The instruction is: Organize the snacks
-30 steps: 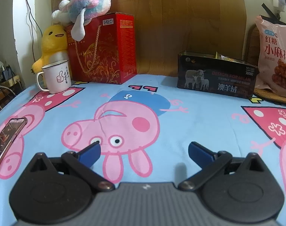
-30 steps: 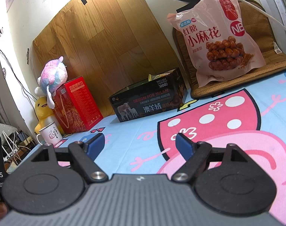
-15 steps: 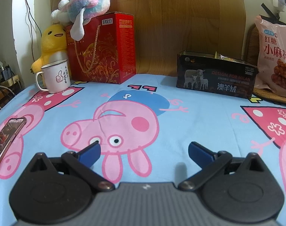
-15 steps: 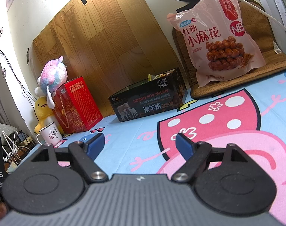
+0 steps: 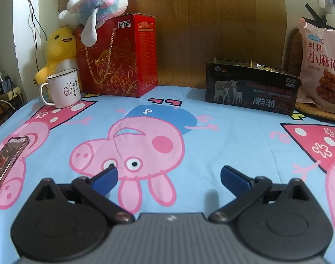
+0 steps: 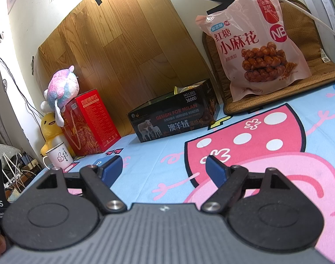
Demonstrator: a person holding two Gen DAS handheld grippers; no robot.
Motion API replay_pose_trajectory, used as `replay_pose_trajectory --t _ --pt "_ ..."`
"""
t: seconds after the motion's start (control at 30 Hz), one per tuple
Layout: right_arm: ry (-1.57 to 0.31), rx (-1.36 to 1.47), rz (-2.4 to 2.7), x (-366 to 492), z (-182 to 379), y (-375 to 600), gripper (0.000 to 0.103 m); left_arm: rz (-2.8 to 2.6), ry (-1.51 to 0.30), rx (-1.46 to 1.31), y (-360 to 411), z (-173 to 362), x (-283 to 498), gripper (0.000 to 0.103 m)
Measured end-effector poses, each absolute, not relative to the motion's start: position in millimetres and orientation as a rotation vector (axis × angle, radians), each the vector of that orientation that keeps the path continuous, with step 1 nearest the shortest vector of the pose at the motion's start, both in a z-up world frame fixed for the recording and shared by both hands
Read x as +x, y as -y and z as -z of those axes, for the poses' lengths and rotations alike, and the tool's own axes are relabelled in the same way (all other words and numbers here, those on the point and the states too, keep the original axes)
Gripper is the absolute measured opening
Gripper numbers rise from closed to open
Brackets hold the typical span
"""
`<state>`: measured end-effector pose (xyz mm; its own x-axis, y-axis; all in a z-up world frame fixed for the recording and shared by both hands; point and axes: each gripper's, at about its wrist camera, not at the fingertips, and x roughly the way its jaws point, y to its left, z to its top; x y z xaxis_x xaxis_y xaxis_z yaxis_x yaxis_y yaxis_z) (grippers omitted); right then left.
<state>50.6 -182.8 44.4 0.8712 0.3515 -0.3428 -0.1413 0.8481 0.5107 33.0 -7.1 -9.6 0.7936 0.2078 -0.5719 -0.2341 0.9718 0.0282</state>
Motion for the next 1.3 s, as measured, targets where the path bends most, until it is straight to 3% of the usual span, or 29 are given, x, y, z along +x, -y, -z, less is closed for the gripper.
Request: replay_pose_trajectory --t 1.3 --pt "-0.444 0.496 -0.268 50.5 -44.4 182.4 0.085 -0.223 -0.633 -0.067 5.0 11.2 34.2 0.103"
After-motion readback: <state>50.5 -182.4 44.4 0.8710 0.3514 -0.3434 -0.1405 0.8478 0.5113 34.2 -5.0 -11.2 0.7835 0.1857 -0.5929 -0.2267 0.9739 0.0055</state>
